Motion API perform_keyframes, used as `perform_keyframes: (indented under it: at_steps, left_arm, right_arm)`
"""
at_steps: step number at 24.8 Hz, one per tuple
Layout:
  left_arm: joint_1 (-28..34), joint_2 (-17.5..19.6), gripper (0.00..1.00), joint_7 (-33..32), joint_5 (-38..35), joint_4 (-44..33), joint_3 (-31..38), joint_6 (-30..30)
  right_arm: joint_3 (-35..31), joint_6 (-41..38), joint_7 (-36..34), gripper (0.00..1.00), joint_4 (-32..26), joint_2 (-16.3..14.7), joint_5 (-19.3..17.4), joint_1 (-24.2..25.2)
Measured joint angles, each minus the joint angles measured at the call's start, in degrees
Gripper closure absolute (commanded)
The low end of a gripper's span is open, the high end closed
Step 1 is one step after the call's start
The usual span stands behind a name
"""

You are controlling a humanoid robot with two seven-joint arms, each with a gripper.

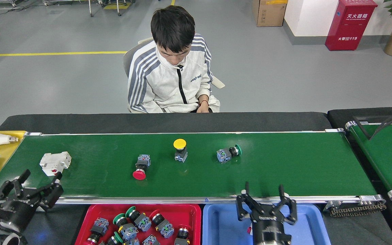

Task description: Pick switch part from conveyor to tray

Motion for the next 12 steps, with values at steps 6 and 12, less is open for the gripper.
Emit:
perform_keyframes:
  at_steps: [6,12]
  left_arm:
    - [-8.33,2.02,0.01,-0.15,-0.01,13.87,-4.77,3.45]
    - [-16.26,2.36,0.32,0.43,0.01,24.68,-10.39,10.72]
  right_arm:
    - [2.92,-9.43,5.28,0.0,13.26,4.46,-2.86,-11.37]
    - [5.03,-14.53,6.24,0.0,23.83,4.95,-7.47,-19.54]
